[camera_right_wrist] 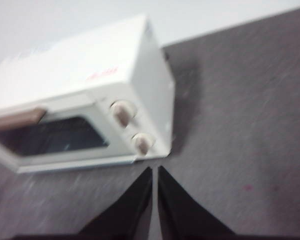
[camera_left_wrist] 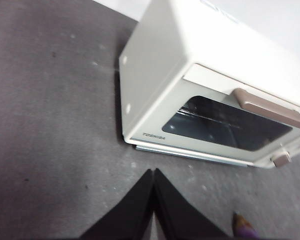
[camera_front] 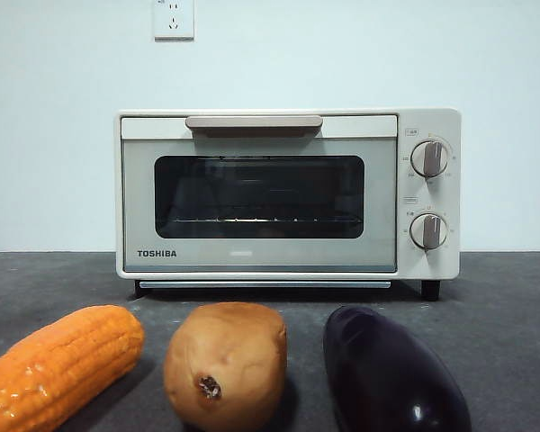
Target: Take the eggplant from the table,put the eggplant in the oven
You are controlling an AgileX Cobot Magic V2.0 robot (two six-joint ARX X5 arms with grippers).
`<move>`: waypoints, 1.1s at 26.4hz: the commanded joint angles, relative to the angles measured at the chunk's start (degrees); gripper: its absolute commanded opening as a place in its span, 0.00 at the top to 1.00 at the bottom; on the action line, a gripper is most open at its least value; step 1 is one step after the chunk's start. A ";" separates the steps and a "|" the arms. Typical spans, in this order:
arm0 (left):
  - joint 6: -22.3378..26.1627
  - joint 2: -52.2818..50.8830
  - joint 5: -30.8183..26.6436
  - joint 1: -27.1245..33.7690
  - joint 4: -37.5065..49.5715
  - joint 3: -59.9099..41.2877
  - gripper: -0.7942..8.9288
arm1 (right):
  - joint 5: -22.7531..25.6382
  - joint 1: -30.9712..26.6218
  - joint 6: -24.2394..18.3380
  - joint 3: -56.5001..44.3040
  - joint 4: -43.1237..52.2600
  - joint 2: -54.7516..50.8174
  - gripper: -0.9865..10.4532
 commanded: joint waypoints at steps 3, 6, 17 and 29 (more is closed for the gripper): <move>4.33 5.84 2.27 -1.25 -2.80 6.29 0.91 | -9.14 0.04 -4.31 6.32 -6.08 7.56 0.91; 4.59 8.39 2.43 -2.58 -3.45 8.57 0.91 | -15.78 0.74 -4.35 8.83 -8.85 11.80 0.84; 4.76 11.47 2.40 -7.56 -3.30 10.12 0.91 | -19.67 13.40 -2.14 9.81 -10.01 21.00 0.60; 4.68 11.78 2.40 -10.60 -3.32 10.12 0.91 | 4.42 39.58 9.64 9.81 -5.55 40.79 0.60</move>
